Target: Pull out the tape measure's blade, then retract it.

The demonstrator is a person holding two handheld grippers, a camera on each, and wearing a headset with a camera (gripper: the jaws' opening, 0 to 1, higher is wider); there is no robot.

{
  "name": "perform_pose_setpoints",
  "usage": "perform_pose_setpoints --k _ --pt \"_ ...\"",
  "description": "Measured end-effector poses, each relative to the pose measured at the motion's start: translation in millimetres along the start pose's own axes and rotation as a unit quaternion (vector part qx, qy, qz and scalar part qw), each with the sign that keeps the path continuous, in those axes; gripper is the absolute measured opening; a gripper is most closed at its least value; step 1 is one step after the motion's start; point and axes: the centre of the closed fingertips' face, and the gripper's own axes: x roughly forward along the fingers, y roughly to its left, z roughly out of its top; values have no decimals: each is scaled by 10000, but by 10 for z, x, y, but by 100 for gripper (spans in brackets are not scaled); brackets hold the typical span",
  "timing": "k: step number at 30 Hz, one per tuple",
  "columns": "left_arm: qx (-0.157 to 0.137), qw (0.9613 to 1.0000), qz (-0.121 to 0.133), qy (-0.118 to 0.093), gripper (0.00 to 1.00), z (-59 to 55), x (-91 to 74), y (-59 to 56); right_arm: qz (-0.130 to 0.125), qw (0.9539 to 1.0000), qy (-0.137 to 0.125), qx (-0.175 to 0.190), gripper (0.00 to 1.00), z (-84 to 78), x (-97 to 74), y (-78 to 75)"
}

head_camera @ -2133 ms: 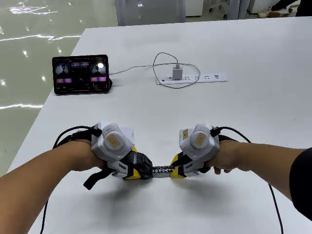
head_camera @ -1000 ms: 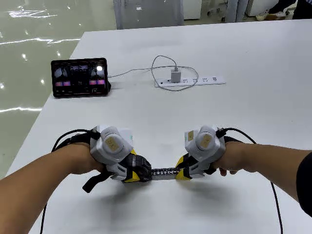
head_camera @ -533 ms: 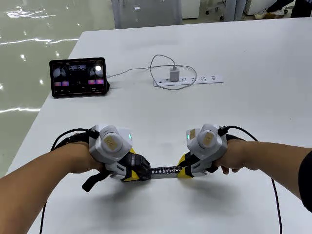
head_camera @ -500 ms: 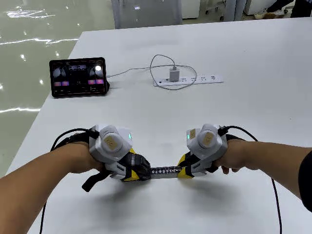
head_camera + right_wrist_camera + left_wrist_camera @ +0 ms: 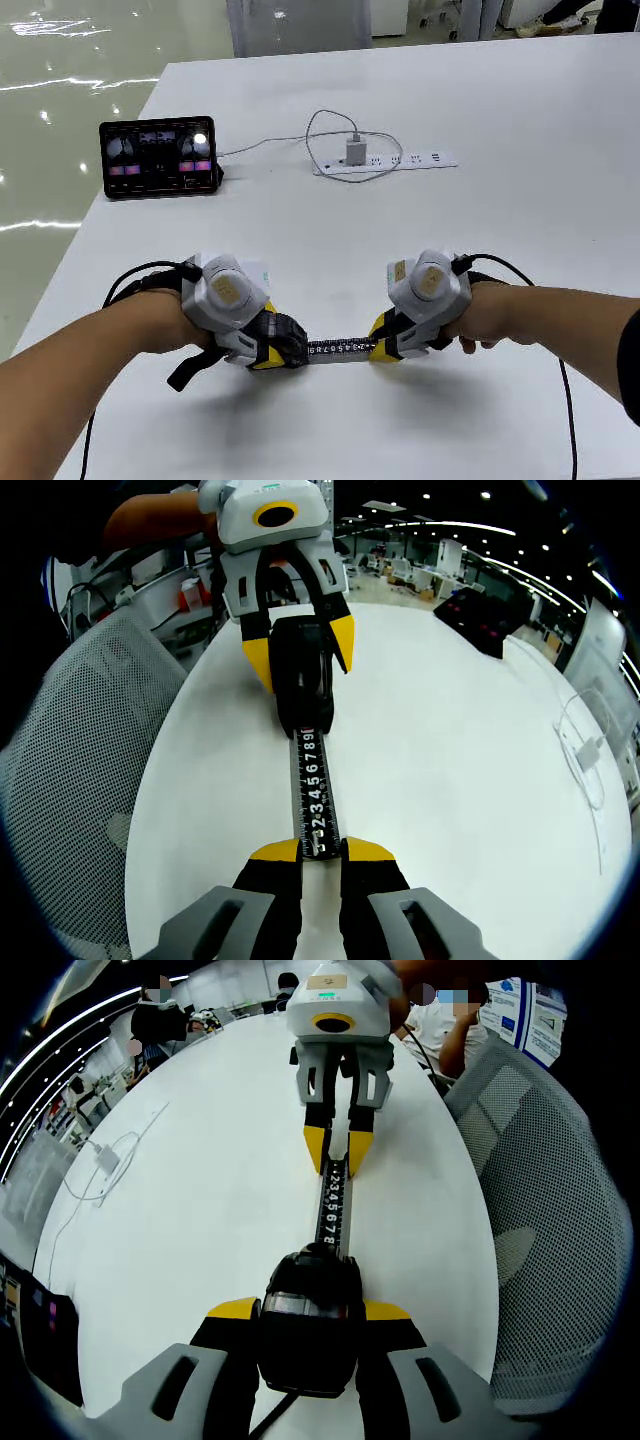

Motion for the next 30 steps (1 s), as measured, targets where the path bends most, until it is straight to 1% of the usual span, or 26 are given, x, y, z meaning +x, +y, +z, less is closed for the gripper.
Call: perform_pose_setpoints --k 30 --pt "0 10000 17 11 32 0 9 0 -34 10000 62 68 10 -131 -93 8"
